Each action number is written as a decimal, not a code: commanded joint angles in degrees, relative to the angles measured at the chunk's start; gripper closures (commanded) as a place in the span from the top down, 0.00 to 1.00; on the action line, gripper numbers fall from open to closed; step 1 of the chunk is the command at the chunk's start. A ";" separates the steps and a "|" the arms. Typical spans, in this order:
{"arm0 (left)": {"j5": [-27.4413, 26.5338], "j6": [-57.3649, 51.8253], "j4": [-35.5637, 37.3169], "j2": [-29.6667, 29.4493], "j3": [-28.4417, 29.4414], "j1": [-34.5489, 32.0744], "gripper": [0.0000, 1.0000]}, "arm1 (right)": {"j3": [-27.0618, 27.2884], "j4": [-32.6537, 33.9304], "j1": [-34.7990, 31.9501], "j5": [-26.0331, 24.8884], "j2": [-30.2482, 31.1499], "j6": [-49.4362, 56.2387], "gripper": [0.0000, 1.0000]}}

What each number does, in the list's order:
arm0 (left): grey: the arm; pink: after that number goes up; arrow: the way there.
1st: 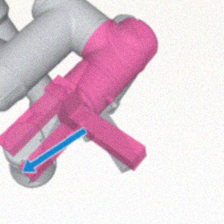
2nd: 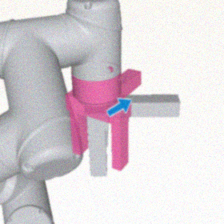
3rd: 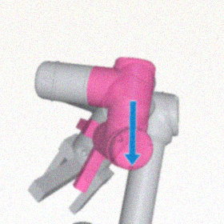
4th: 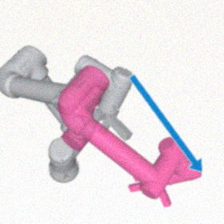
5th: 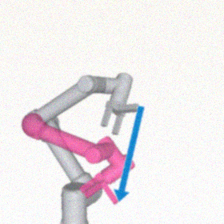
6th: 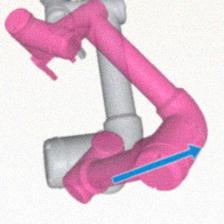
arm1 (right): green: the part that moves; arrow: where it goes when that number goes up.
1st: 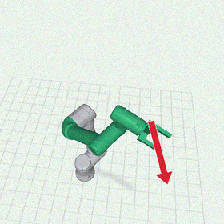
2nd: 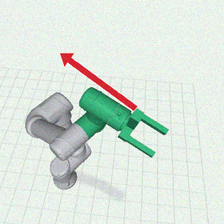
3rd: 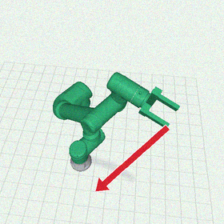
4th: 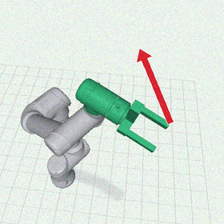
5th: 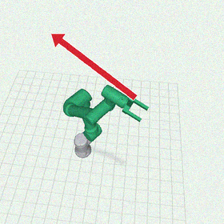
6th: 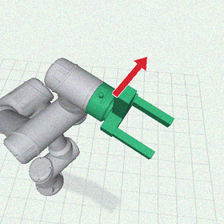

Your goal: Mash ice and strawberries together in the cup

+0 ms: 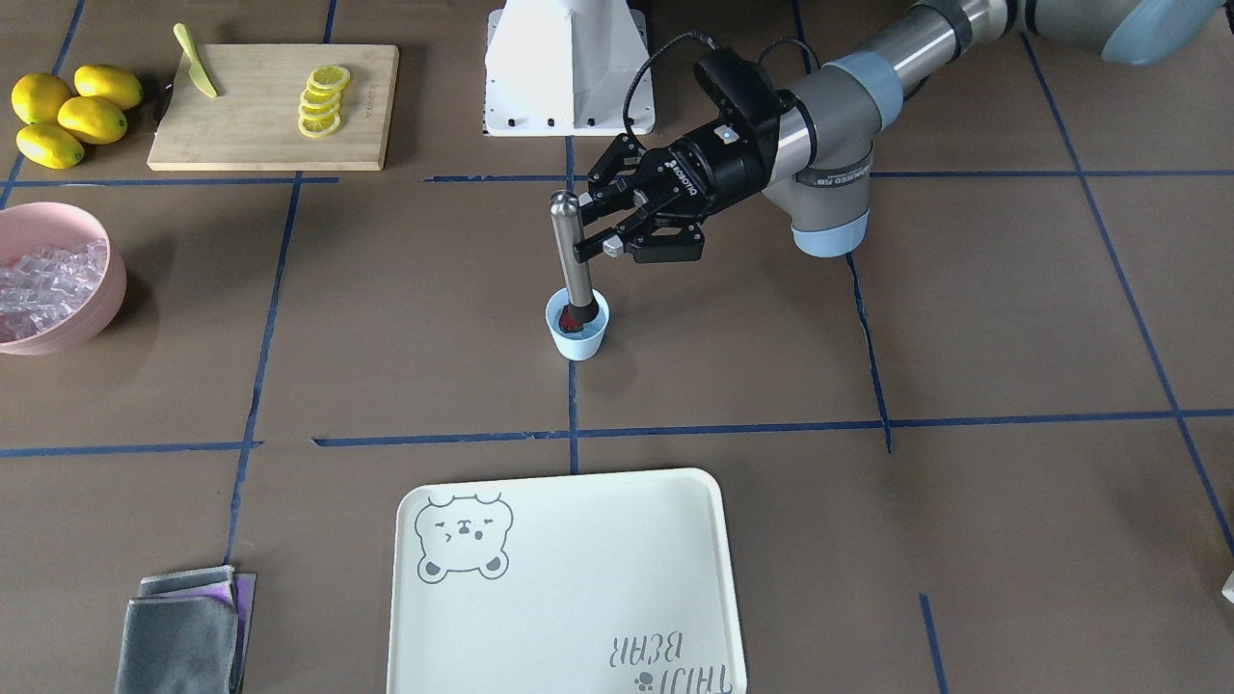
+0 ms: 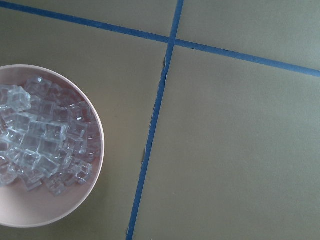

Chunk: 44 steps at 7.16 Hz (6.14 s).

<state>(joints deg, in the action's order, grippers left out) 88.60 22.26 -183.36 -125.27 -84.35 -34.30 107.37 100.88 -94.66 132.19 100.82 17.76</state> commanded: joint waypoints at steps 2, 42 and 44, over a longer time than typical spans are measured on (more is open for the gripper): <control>0.25 -0.28 31.63 5.64 -14.75 -1.12 0.00 | -0.14 0.02 0.00 -0.09 -0.01 -0.01 0.99; 45.25 -29.20 98.45 38.08 -12.06 -57.72 1.00 | -0.06 -0.16 0.09 0.00 0.08 -0.01 0.99; 44.81 -29.55 98.45 38.08 -11.54 -57.55 1.00 | 0.03 -0.16 0.09 0.00 0.08 -0.10 0.99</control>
<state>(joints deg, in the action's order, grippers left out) 133.56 -7.13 -84.88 -87.27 -95.91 -91.91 107.36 100.76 -94.57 132.19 100.90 17.69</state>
